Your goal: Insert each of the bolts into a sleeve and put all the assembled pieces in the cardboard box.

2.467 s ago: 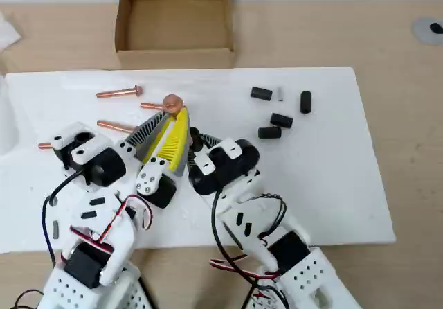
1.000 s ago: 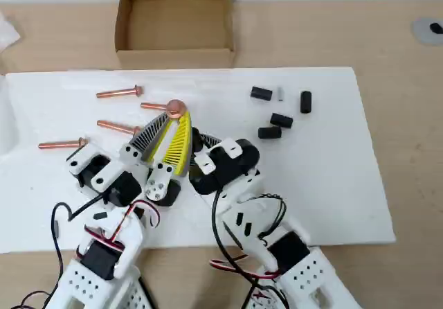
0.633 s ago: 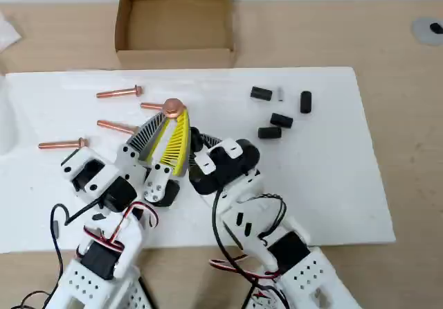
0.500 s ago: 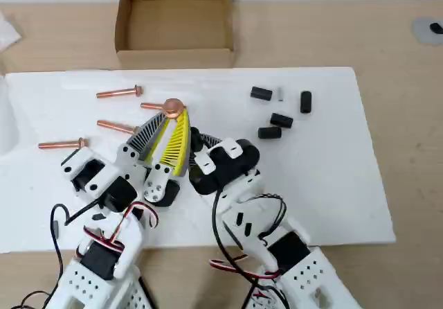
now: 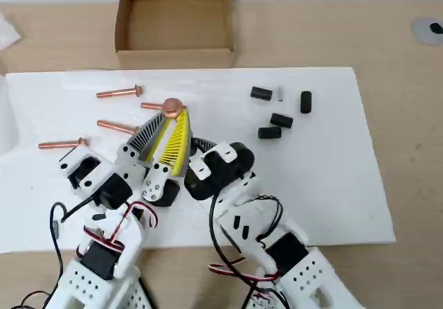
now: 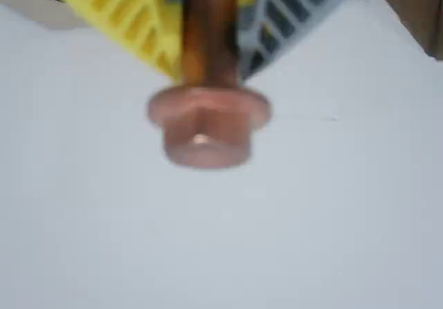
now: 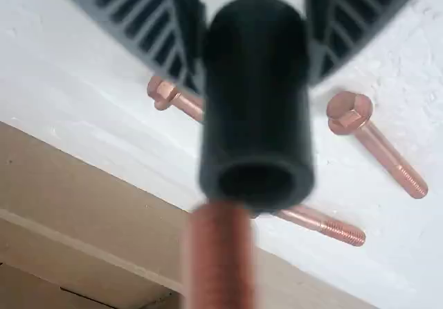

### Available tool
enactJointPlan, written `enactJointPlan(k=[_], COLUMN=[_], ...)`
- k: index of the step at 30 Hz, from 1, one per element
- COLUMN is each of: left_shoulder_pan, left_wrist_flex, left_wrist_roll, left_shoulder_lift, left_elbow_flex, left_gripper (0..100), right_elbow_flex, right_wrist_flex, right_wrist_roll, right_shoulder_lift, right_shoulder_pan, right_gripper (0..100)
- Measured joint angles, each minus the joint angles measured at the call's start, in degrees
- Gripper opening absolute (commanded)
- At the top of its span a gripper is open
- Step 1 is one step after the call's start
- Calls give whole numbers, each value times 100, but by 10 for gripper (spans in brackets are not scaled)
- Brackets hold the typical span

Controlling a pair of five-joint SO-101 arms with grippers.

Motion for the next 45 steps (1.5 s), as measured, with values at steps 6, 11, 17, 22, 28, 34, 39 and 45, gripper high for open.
enactJointPlan(k=[6, 11, 17, 22, 28, 34, 39, 45], left_shoulder_pan=[0, -35, -360, -404, -404, -404, -404, -404], left_wrist_flex=[352, 440, 782, 1890, 2101, 2110, 2110, 2558], left_wrist_roll=[158, 308, 352, 598, 923, 932, 932, 1363], left_shoulder_lift=[0, -9, -26, -26, -18, -18, -18, -18], left_elbow_flex=[0, 0, -35, -422, -466, -466, -466, -545], left_gripper=[5, 5, 6, 7, 7, 16, 116, 164], right_elbow_flex=[0, 9, 9, 9, 9, 9, 9, 9], right_wrist_flex=[0, 0, 0, 0, 0, 0, 0, 0], right_wrist_roll=[0, 0, 0, 0, 0, 0, 0, 0], right_shoulder_lift=[0, 0, 0, 0, 0, 0, 0, 0], right_shoulder_pan=[0, 0, -9, -26, -26, -26, -26, -9], right_gripper=[9, 9, 9, 9, 9, 9, 9, 9])
